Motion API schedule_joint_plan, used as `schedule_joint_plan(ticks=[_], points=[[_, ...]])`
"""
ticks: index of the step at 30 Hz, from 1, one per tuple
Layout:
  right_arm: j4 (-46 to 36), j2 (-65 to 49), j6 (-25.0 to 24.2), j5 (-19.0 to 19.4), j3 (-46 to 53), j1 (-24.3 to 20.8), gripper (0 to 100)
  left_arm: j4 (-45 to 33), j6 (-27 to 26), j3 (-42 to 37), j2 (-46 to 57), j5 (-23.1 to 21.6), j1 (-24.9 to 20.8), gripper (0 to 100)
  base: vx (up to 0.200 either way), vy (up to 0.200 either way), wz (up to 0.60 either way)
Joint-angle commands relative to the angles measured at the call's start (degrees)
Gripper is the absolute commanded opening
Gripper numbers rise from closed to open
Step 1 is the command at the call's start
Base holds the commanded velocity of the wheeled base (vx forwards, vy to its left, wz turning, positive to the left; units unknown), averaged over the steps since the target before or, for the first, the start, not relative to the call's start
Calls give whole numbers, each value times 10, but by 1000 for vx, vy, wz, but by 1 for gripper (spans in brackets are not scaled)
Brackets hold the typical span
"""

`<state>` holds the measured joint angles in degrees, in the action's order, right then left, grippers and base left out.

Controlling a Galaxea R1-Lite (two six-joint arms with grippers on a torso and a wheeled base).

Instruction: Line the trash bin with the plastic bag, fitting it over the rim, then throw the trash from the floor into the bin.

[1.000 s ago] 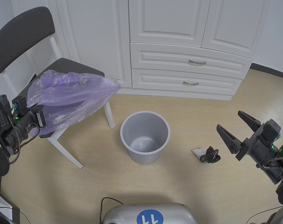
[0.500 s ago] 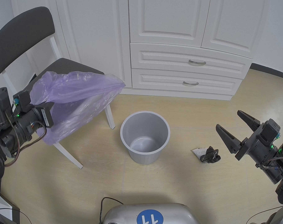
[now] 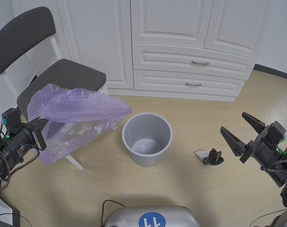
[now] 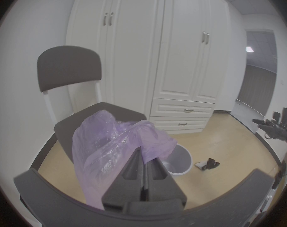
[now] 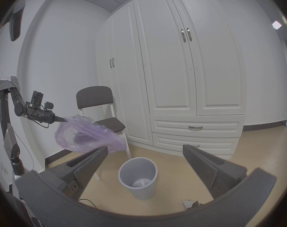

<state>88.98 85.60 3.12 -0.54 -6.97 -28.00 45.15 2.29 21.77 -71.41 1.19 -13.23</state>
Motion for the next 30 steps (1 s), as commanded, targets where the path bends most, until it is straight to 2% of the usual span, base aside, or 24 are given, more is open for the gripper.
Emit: schedule_joint_plan(ticks=[1,3,8,12,14,16,18,20,23,26,30], points=[[8,8,0,1,1,-4,100,-2,-27,-1,51,-32,-16,0,0,0,0],[8,16,0,1,-1,-3,100,-6,-31,32,47,-31,-35,0,0,0,0],[9,21,-1,1,-1,1,100,-41,-27,91,24,-34,-44,0,0,0,0],[7,24,-1,-4,-1,-6,100,-60,9,122,13,-37,-65,0,0,0,0],[9,29,-1,-16,-6,-21,100,-59,29,149,2,-33,-92,0,0,0,0],[10,43,-2,-55,-19,-55,100,-62,57,168,-6,-28,-131,0,0,0,0],[10,49,-5,-103,-23,-74,100,-60,57,166,-12,-14,-139,0,0,0,0],[10,58,-7,-132,-28,-92,100,-53,61,175,-28,-11,-139,0,0,0,0],[10,79,-9,-144,-45,-121,100,-42,61,206,-57,-10,-138,0,0,0,0],[10,106,-20,-149,-54,-129,100,-30,62,232,-80,-10,-141,0,0,0,0],[10,168,-73,-155,-76,-146,100,20,62,289,-125,5,-155,0,0,0,0]])
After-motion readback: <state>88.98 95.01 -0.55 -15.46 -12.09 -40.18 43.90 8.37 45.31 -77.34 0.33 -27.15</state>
